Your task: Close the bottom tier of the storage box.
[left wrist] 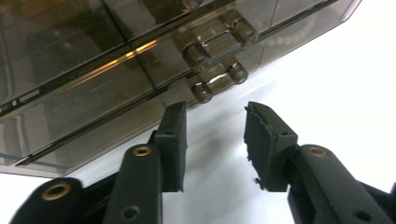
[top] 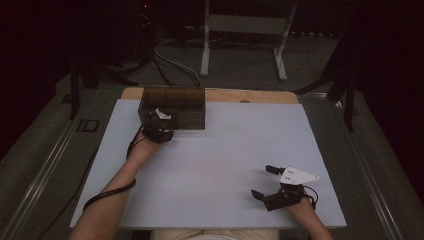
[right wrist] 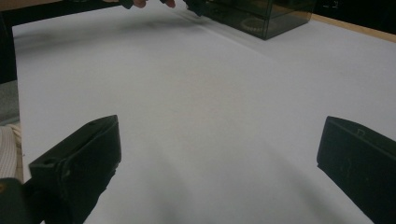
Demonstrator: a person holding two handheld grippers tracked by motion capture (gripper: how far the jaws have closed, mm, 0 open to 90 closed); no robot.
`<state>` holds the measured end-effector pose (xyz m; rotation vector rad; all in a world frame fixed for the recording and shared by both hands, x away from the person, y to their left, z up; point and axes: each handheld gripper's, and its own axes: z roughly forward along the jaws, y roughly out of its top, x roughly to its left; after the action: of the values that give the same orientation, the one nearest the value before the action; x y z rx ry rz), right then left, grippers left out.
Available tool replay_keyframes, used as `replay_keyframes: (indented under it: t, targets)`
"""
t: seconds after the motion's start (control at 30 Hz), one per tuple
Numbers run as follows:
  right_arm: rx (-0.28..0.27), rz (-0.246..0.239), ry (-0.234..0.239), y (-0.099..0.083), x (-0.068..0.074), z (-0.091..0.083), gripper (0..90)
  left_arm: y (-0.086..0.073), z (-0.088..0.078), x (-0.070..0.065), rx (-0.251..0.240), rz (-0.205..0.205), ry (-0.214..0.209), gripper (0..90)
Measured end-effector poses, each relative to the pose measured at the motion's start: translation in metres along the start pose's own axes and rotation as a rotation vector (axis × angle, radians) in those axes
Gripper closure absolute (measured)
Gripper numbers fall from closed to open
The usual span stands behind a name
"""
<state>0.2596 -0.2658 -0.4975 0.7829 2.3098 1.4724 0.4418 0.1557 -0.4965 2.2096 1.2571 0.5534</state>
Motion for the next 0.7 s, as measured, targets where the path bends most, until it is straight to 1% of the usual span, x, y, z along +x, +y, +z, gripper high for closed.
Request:
replay_keyframes:
  t: [0.07, 0.17, 0.2, 0.27, 0.33, 0.37, 0.4, 0.47, 0.5, 0.57, 0.7]
  targets:
    - [0.001, 0.001, 0.001, 0.0000, 0.0003, 0.0001, 0.0, 0.0003, 0.0001, -0.0012, 0.005, -0.007, -0.004, 48.5]
    - [0.001, 0.001, 0.001, 0.0001, 0.0003, 0.0002, 0.0, 0.0004, 0.0005, -0.0025, 0.014, -0.007, -0.011, 39.6]
    - [0.001, 0.002, 0.002, 0.0001, 0.0003, 0.0002, 0.0, 0.0004, 0.0004, -0.0020, 0.017, -0.010, -0.033, 38.6]
    - [0.001, 0.002, 0.001, 0.0000, 0.0002, 0.0003, 0.0, 0.0005, 0.0003, -0.0019, 0.024, -0.015, -0.038, 32.1]
    - [0.001, 0.003, 0.001, 0.0000, 0.0002, 0.0004, 0.0, 0.0006, -0.0002, -0.0013, 0.027, -0.017, -0.060, 25.9]
    - [0.001, 0.003, 0.001, 0.0000, 0.0002, 0.0005, 0.0, 0.0009, 0.0003, -0.0013, 0.035, -0.016, -0.067, 23.7]
    - [0.002, 0.003, 0.001, 0.0000, 0.0003, 0.0005, 0.0, 0.0010, 0.0005, -0.0016, 0.041, -0.014, -0.067, 18.0]
    - [0.002, 0.004, 0.001, -0.0001, 0.0002, 0.0008, 0.0, 0.0012, 0.0008, -0.0020, 0.044, -0.012, -0.081, 15.0]
    - [0.002, 0.003, 0.001, 0.0000, 0.0001, 0.0008, 0.0, 0.0013, 0.0011, -0.0023, 0.052, -0.009, -0.084, 9.3]
    - [0.001, 0.004, 0.001, 0.0000, 0.0002, 0.0008, 0.0, 0.0010, 0.0021, -0.0036, 0.064, 0.001, -0.086, 3.1]
    - [0.001, 0.003, 0.001, 0.0000, 0.0002, 0.0006, 0.0, 0.0008, 0.0024, -0.0059, 0.081, 0.015, -0.096, 1.0]
